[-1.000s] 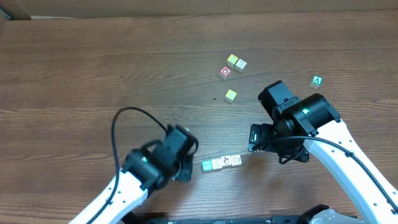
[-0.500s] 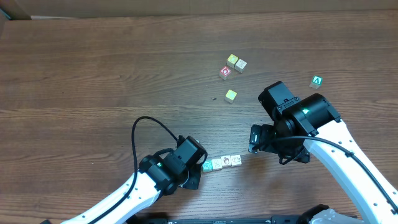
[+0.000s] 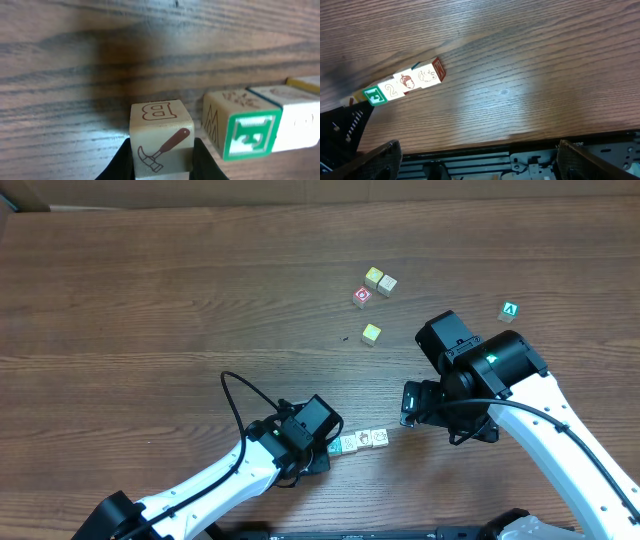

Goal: Flip 5 blocks
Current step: 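Lower the hammer block against the 'E' block and align it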

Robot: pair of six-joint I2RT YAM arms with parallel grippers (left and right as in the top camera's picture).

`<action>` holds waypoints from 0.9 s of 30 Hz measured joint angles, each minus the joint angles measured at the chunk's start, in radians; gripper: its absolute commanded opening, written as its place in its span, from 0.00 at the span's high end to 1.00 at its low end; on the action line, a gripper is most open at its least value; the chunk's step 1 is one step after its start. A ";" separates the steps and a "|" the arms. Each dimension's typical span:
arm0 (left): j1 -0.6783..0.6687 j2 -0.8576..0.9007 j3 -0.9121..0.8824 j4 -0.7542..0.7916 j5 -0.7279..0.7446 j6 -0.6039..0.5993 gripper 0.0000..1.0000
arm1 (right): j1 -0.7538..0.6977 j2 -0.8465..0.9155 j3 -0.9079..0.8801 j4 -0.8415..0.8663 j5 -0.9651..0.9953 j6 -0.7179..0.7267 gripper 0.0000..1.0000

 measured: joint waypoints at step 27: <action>-0.041 0.007 0.000 0.019 -0.060 -0.037 0.96 | 0.000 0.000 0.000 0.000 0.000 -0.015 0.00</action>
